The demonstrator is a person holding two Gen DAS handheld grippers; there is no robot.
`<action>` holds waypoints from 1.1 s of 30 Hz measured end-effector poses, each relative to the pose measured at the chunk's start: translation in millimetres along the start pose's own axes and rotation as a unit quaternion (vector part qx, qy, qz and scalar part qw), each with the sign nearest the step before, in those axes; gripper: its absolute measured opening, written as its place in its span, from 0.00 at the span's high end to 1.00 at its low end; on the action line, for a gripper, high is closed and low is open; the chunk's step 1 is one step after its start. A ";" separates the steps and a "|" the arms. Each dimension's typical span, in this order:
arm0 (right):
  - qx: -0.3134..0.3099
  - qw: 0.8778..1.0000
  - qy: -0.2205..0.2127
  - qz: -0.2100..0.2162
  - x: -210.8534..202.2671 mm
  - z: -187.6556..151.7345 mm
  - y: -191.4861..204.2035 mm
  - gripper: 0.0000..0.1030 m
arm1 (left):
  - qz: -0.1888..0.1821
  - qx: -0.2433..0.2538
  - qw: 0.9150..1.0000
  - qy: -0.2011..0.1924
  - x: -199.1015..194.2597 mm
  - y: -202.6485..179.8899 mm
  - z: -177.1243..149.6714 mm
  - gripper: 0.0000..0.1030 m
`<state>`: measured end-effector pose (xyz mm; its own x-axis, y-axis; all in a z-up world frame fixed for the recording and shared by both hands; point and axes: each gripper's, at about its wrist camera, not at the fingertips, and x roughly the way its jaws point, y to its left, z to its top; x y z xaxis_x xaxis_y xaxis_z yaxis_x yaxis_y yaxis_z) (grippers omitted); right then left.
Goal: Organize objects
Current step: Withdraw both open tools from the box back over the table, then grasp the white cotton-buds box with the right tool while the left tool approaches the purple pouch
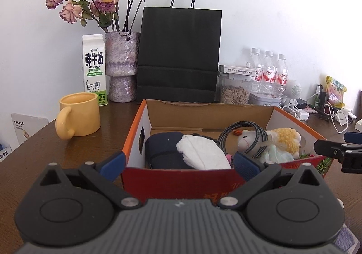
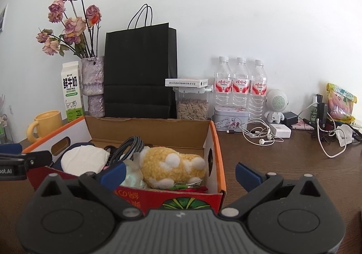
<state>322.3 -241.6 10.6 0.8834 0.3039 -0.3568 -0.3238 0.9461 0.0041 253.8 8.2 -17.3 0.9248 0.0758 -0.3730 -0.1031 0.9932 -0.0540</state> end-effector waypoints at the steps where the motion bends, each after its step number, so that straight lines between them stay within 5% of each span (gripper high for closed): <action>1: 0.000 1.000 0.000 -0.001 -3.8 -1.5 0.7 0.00 | -0.001 -0.002 1.000 0.003 -3.3 0.9 -1.7 0.00; 24: -0.004 0.999 0.039 0.025 -110.9 -40.3 23.5 0.00 | -0.005 -0.003 0.999 0.038 -87.5 16.5 -15.9 0.00; 33: -0.029 0.995 0.080 0.047 -120.0 -66.0 47.9 0.00 | -0.008 0.001 0.998 0.056 -106.8 17.9 -27.5 0.00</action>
<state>178.4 -240.2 -8.1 0.7842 0.3656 -0.5014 -0.4265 0.9044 -0.0076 143.1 15.4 -3.9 0.8799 0.0504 -0.4725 -0.0886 0.9943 -0.0590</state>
